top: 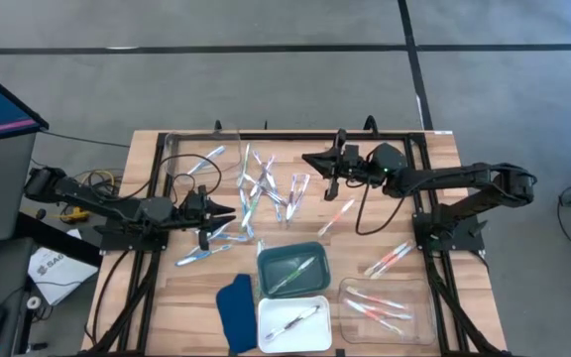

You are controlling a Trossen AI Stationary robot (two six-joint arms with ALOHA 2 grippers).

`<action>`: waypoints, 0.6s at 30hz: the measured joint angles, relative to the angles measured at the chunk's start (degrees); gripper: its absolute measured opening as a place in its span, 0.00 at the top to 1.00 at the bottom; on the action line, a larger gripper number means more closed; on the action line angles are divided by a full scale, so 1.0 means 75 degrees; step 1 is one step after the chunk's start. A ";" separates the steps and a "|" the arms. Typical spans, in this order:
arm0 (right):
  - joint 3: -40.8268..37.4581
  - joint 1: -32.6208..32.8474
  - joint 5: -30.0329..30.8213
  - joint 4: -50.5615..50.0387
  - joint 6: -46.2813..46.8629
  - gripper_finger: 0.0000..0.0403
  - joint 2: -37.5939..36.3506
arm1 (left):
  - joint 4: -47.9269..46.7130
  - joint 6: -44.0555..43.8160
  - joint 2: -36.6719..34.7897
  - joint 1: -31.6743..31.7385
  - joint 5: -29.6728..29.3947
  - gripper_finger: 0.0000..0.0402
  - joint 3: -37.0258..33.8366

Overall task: Pick & Place Toothbrushes
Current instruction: Put the blue toothbrush into the top transparent bin

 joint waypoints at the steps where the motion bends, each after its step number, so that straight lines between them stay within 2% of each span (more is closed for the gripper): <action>1: 0.0000 0.0000 -0.0029 0.0000 0.0001 0.99 0.0000 | 0.0000 -0.0003 0.0000 -0.0003 0.0000 0.76 0.0000; 18: 0.0000 0.0000 -0.0070 0.0079 -0.0183 0.99 0.0000 | 0.0070 -0.0003 0.0000 0.0000 0.0000 0.76 0.0000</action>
